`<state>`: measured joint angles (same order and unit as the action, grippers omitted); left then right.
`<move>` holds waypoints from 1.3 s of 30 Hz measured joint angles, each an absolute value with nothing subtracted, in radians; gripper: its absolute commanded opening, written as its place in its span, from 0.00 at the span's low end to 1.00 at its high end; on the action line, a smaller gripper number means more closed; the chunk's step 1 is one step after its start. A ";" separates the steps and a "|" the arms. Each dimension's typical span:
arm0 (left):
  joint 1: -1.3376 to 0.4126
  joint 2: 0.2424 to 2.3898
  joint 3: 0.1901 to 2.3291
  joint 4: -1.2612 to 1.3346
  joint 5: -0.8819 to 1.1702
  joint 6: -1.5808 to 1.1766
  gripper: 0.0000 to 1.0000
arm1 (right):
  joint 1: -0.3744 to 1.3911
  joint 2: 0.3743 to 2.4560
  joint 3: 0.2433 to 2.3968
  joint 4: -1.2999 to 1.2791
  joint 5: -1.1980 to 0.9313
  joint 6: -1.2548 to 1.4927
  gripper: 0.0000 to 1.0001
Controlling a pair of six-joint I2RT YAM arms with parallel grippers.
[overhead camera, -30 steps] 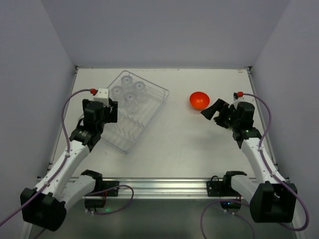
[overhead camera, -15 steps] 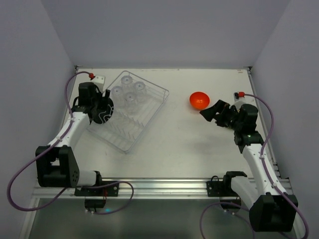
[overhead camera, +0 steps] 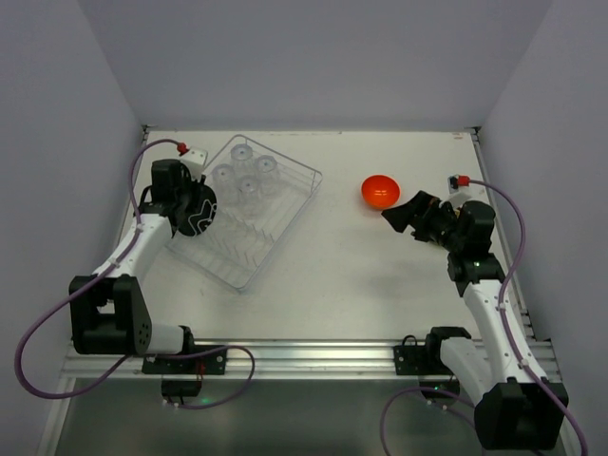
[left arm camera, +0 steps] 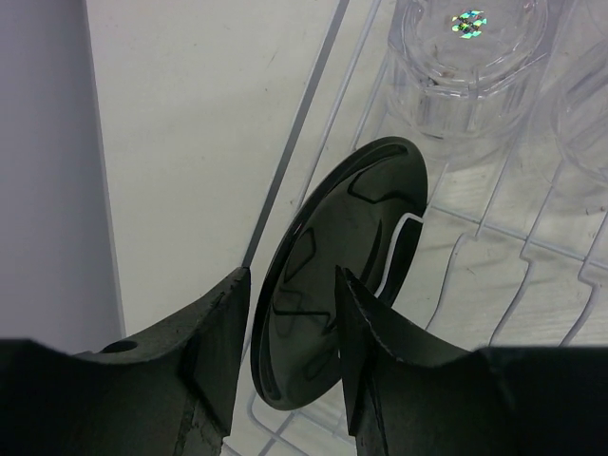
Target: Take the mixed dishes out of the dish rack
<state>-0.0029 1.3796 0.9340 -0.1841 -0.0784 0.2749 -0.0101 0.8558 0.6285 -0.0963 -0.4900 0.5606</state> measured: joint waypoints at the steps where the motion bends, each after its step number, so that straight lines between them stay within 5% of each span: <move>1: -0.003 1.377 0.933 -0.187 -0.078 0.276 0.43 | -0.010 0.856 0.627 -0.096 -0.490 0.561 0.99; 17: -0.002 1.400 0.934 -0.175 -0.099 0.308 0.33 | -0.010 0.841 0.613 -0.089 -0.490 0.567 0.99; 26: -0.002 1.402 0.926 -0.160 -0.109 0.310 0.22 | -0.010 0.839 0.613 -0.089 -0.490 0.567 0.99; 33: -0.015 1.386 0.911 -0.162 -0.127 0.352 0.00 | -0.010 0.839 0.613 -0.089 -0.490 0.568 0.99; 39: -0.106 1.339 0.895 -0.180 -0.250 0.381 0.00 | -0.010 0.838 0.613 -0.089 -0.492 0.568 0.99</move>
